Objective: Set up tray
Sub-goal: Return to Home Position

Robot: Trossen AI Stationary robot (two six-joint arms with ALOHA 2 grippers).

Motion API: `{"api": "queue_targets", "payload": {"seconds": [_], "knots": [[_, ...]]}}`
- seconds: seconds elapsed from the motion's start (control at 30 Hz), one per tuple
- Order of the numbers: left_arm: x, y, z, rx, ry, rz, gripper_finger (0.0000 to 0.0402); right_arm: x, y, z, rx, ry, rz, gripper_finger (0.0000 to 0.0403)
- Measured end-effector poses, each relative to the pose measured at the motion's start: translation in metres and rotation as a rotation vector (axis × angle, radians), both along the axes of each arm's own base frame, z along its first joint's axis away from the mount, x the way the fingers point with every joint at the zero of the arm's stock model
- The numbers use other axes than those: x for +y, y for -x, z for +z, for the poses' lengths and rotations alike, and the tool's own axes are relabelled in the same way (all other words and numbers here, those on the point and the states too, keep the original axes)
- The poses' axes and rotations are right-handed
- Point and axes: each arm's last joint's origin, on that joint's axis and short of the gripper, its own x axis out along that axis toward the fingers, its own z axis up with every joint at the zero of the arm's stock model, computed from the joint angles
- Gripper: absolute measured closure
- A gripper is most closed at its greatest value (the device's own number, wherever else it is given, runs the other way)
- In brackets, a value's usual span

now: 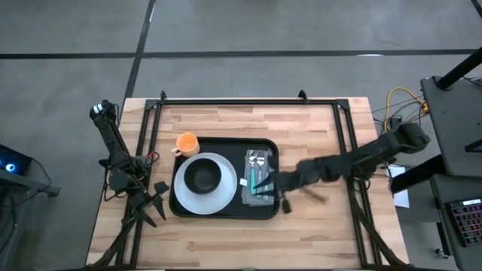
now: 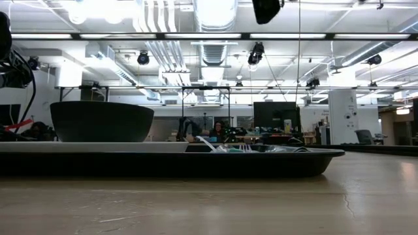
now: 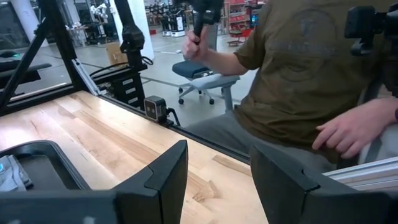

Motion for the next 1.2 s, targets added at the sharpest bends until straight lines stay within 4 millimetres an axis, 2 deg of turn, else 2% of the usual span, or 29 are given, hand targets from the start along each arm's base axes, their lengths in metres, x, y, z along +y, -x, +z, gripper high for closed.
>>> {"api": "queue_targets", "payload": {"seconds": [0.1, 0.2, 0.3, 0.5, 0.73, 1.2], "knots": [[0.000, 0.000, 0.000, 0.000, 0.000, 0.001, 0.0246, -0.027, 0.018, -0.001, -0.035, -0.061, 0.118, 0.0332], [0.000, 0.000, 0.000, 0.000, 0.000, 0.001, 0.0246, -0.050, 0.038, -0.003, -0.012, -0.105, 0.090, 0.0334], [0.000, 0.000, 0.000, 0.000, 0.000, 0.001, 0.0246, -0.061, 0.059, -0.004, -0.028, -0.123, 0.048, 0.0334], [0.000, 0.000, 0.000, 0.000, 0.000, 0.000, 0.0246, -0.069, 0.101, -0.009, -0.128, -0.053, -0.144, 0.0325], [0.000, 0.000, 0.000, 0.000, 0.000, 0.001, 0.0246, -0.071, 0.137, -0.018, -0.224, -0.007, -0.073, 0.0317], [0.000, 0.000, 0.000, 0.000, 0.000, 0.000, 0.0246, -0.079, 0.198, -0.013, -0.311, 0.047, -0.063, 0.0334]]}}
